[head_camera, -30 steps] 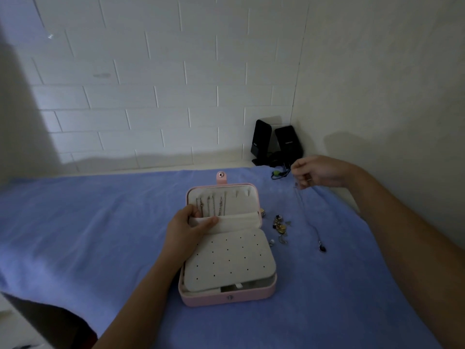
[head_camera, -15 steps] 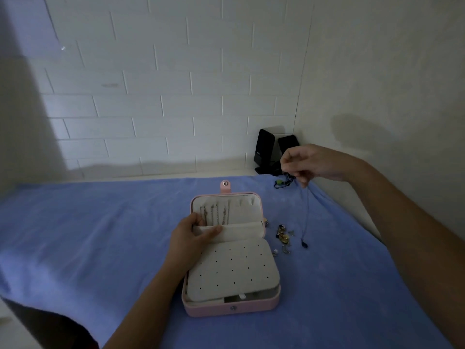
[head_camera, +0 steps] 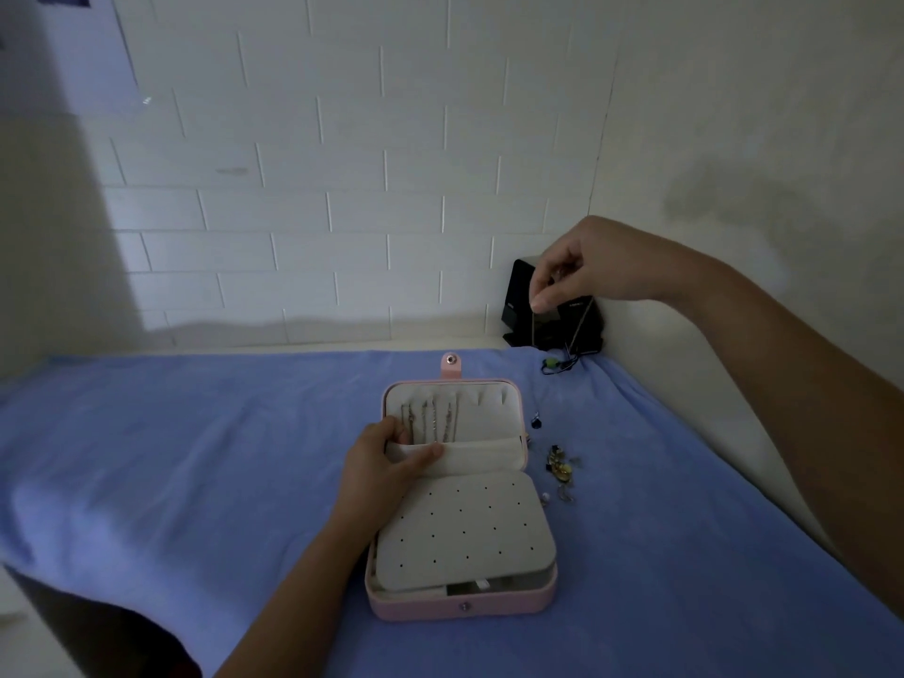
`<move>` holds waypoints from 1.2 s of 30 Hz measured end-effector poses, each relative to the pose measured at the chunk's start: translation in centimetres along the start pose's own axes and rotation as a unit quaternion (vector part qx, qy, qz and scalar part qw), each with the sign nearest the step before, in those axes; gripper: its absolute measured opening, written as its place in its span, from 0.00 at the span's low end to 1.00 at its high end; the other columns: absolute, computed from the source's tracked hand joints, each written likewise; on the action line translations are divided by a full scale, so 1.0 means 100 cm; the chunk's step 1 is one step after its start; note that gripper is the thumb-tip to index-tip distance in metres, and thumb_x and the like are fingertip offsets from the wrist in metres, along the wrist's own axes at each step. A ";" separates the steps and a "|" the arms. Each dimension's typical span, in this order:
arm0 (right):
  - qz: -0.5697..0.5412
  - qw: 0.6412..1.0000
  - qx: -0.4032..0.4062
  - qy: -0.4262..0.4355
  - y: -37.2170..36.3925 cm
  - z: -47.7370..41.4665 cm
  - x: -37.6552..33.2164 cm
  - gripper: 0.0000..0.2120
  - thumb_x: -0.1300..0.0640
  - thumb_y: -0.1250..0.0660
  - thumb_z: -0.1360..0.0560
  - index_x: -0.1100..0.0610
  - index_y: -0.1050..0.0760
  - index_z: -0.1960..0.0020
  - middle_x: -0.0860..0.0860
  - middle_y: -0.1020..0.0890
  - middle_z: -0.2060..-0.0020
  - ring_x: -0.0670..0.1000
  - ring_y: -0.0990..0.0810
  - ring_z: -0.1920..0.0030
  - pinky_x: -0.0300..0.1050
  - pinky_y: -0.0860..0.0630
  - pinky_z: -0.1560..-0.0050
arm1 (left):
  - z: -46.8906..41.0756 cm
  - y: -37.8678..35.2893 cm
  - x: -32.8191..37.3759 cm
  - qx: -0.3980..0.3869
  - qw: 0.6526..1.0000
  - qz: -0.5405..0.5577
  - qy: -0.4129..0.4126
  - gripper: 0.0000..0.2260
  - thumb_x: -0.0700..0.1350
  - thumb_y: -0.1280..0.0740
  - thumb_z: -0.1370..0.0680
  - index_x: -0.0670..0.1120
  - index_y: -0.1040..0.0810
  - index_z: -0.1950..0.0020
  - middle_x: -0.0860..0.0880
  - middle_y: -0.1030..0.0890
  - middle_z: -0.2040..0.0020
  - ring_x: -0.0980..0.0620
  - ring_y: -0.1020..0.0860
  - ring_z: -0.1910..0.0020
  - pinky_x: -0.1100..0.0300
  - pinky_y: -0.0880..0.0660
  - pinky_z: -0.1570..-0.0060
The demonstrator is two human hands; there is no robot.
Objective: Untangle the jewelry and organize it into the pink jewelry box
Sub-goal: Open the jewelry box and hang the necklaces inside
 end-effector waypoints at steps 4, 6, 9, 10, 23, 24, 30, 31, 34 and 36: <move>0.010 0.999 0.023 0.024 0.006 -0.011 -0.017 0.04 0.53 0.24 0.33 0.52 0.17 0.60 0.60 0.20 0.65 0.48 0.29 0.67 0.42 0.36 0.62 | 0.001 0.001 0.002 0.003 1.000 -0.003 -0.007 0.17 0.52 0.27 0.30 0.42 0.30 0.60 0.48 0.26 0.61 0.54 0.30 0.64 0.64 0.36 0.67; 0.006 0.999 0.026 0.031 0.007 -0.016 -0.024 0.04 0.52 0.24 0.33 0.51 0.17 0.60 0.61 0.22 0.67 0.50 0.30 0.66 0.42 0.37 0.61 | 0.002 0.001 0.003 0.003 1.000 -0.003 -0.008 0.16 0.52 0.27 0.30 0.43 0.31 0.60 0.47 0.25 0.59 0.54 0.29 0.64 0.65 0.35 0.67; -0.013 0.999 0.032 0.039 0.007 -0.023 -0.032 0.03 0.52 0.24 0.33 0.49 0.17 0.61 0.63 0.22 0.65 0.51 0.31 0.66 0.42 0.38 0.60 | 0.002 0.001 0.003 0.004 1.000 -0.005 -0.006 0.17 0.52 0.27 0.30 0.42 0.30 0.60 0.46 0.25 0.58 0.54 0.29 0.63 0.65 0.35 0.67; -0.017 0.998 0.033 0.041 0.006 -0.026 -0.034 0.04 0.51 0.24 0.34 0.49 0.17 0.61 0.62 0.22 0.65 0.51 0.31 0.66 0.42 0.38 0.60 | 0.002 0.001 0.003 0.004 1.000 -0.003 -0.006 0.17 0.52 0.27 0.30 0.41 0.30 0.59 0.46 0.25 0.57 0.54 0.29 0.63 0.65 0.35 0.67; -0.012 0.998 -0.011 0.056 -0.022 -0.046 -0.046 0.04 0.52 0.25 0.32 0.52 0.17 0.60 0.52 0.28 0.72 0.47 0.34 0.70 0.41 0.39 0.66 | 0.002 0.002 0.003 0.011 0.999 0.001 -0.033 0.17 0.50 0.26 0.30 0.46 0.34 0.64 0.49 0.28 0.62 0.55 0.32 0.65 0.71 0.35 0.67; -0.011 0.998 -0.013 0.054 -0.024 -0.047 -0.045 0.04 0.52 0.25 0.32 0.52 0.17 0.60 0.53 0.28 0.72 0.48 0.34 0.69 0.41 0.39 0.66 | 0.001 0.002 0.003 0.011 0.999 0.003 -0.033 0.17 0.50 0.26 0.30 0.46 0.33 0.64 0.49 0.28 0.61 0.55 0.32 0.65 0.71 0.35 0.67; -0.010 0.999 -0.019 0.041 -0.033 -0.051 -0.037 0.04 0.52 0.24 0.32 0.51 0.17 0.60 0.50 0.28 0.72 0.46 0.34 0.70 0.39 0.39 0.67 | 0.000 0.001 0.002 0.007 0.999 -0.003 -0.033 0.16 0.51 0.26 0.30 0.46 0.33 0.63 0.50 0.27 0.60 0.56 0.31 0.64 0.70 0.34 0.66; -0.012 0.999 -0.019 0.038 -0.034 -0.051 -0.035 0.04 0.52 0.24 0.32 0.51 0.17 0.60 0.51 0.27 0.72 0.46 0.34 0.70 0.39 0.38 0.66 | 0.000 0.001 0.003 0.007 0.999 -0.005 -0.034 0.16 0.51 0.27 0.30 0.47 0.33 0.63 0.50 0.27 0.60 0.56 0.31 0.64 0.69 0.34 0.67; -0.008 0.999 -0.023 0.037 -0.037 -0.051 -0.034 0.04 0.52 0.24 0.32 0.51 0.18 0.60 0.50 0.26 0.72 0.45 0.33 0.70 0.39 0.38 0.66 | 0.000 0.002 0.002 0.006 0.999 -0.009 -0.036 0.16 0.52 0.27 0.30 0.47 0.32 0.63 0.49 0.26 0.59 0.56 0.30 0.63 0.68 0.36 0.67; -0.012 0.999 -0.021 0.038 -0.037 -0.050 -0.034 0.04 0.52 0.24 0.32 0.51 0.17 0.60 0.51 0.25 0.71 0.46 0.32 0.69 0.39 0.38 0.66 | 0.000 0.002 0.002 0.002 0.999 -0.005 -0.038 0.15 0.52 0.27 0.30 0.47 0.32 0.63 0.49 0.26 0.58 0.55 0.29 0.63 0.68 0.34 0.67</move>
Point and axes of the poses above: each hand's wrist, its own z-axis away from the middle knuckle, its own y-axis out of the back of the hand, x = y × z, the point moved 2 cm from there along -z, towards the middle knuckle
